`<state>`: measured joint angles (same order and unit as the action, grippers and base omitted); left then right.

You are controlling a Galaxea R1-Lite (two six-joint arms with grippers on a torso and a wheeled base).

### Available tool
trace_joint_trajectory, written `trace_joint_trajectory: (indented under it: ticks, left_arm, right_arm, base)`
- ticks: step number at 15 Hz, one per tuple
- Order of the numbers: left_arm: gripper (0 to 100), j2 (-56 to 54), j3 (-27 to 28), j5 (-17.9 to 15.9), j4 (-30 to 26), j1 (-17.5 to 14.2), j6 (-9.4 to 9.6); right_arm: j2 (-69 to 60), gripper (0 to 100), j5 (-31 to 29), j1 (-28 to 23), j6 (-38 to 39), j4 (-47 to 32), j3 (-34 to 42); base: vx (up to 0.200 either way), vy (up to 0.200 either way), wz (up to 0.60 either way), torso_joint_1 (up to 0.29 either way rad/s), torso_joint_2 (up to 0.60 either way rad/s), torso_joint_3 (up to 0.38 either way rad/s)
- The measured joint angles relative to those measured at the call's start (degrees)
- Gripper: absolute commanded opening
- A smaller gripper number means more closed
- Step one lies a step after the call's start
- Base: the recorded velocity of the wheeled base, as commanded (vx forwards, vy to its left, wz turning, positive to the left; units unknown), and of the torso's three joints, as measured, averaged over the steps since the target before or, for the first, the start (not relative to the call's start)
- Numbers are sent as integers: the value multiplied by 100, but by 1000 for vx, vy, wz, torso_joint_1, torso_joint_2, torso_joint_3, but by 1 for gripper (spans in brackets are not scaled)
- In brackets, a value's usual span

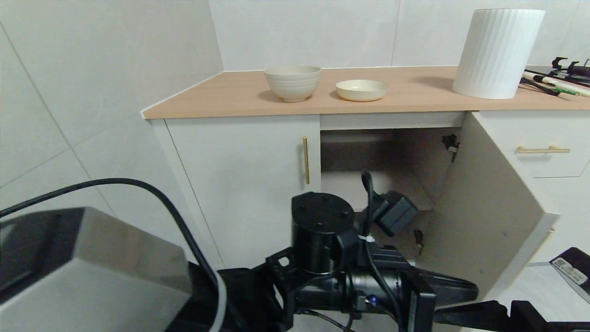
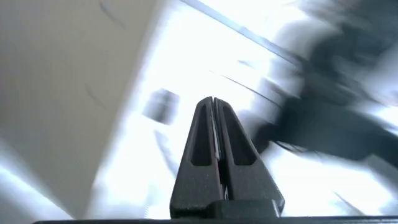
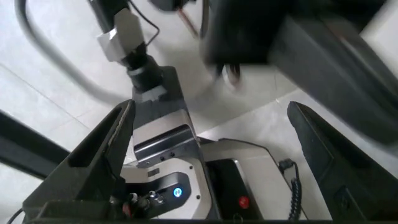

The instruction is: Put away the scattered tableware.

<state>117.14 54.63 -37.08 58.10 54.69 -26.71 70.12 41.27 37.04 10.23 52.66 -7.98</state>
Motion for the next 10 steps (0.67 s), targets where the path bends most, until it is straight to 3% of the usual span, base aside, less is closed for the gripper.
trace_joint_trajectory:
  ticks: [2,3,4,5,7,9,10]
  left_arm:
    - [0,-262,-223,416,52,-452,-50]
    - [0,-336,-304,646,91,-688,35]
    - [0,-394,-408,819,146,-902,230]
    - [0,-438,-523,1073,206,-1097,575]
    - [0,-485,-763,1958,290,-1335,1075]
    - [0,-540,-990,3093,360,-1499,1270]
    - [0,-614,-1102,3263,367,-1574,1306]
  right_arm:
    - [-37,100,-2,0,6,-1,7]
    - [-22,100,-18,1,6,-4,9]
    - [9,100,-51,4,11,-4,-13]
    - [63,100,-191,-13,26,-1,-72]
    - [276,100,-1001,-105,44,0,-308]
    - [629,100,-2027,-154,59,-6,-616]
    - [816,100,-2383,-168,63,-37,-789]
  base:
    - [0,0,0,0,0,0]
    - [0,0,0,0,0,0]
    - [0,0,0,0,0,0]
    - [0,0,0,0,0,0]
    - [0,0,0,0,0,0]
    - [0,0,0,0,0,0]
    - [0,0,0,0,0,0]
